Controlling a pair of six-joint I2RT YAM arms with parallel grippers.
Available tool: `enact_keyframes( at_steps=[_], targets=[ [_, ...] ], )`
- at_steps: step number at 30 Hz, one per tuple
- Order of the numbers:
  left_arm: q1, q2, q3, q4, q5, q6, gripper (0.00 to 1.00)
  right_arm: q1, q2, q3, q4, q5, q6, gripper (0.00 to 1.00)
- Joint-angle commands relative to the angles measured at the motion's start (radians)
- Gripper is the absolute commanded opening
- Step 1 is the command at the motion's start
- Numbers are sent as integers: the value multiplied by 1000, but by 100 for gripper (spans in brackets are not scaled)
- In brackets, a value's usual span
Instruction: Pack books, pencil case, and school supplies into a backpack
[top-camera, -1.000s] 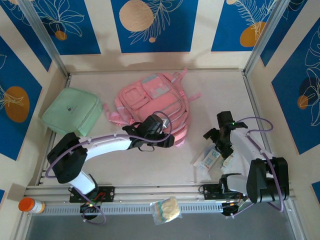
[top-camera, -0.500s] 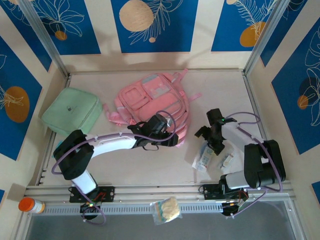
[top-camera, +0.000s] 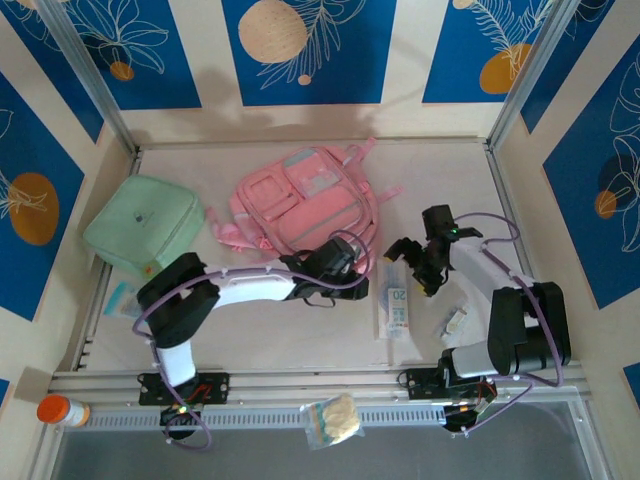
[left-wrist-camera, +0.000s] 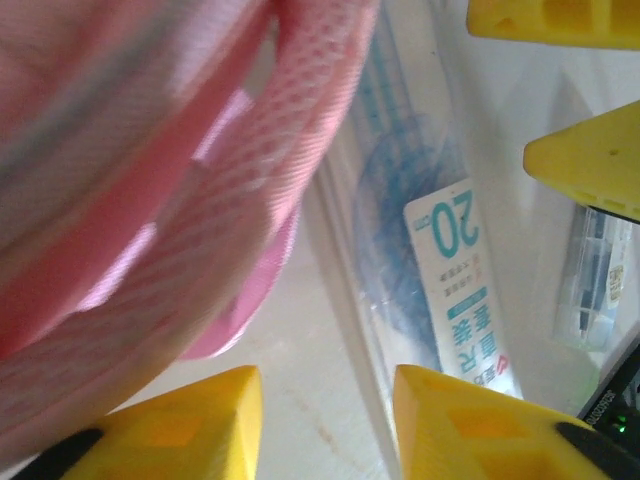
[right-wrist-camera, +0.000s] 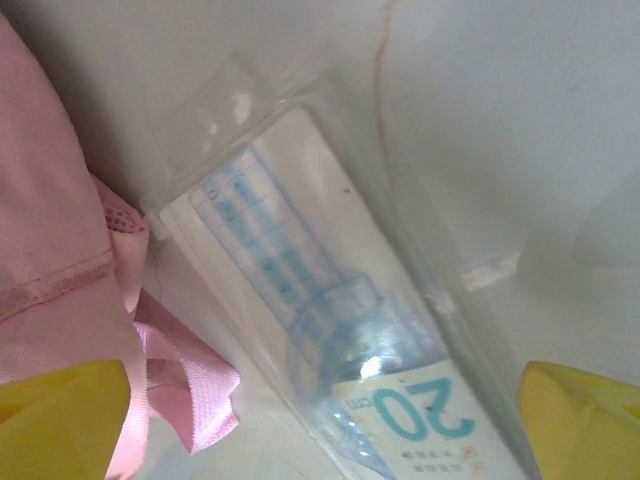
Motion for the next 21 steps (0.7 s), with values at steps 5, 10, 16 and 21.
enact_keyframes(
  at_steps=[5, 10, 16, 21],
  targets=[
    [-40, 141, 123, 60, 9, -31, 24, -61, -4, -84, -29, -144, -109, 98],
    [-41, 205, 157, 64, 9, -42, 17, -51, 45, -82, -9, -161, -116, 97],
    [-39, 244, 153, 55, -21, -43, 0, -39, 42, -97, 15, -184, -119, 97],
    [-39, 256, 150, 50, -33, -45, 0, -16, 44, -99, 7, -238, -143, 97]
  ],
)
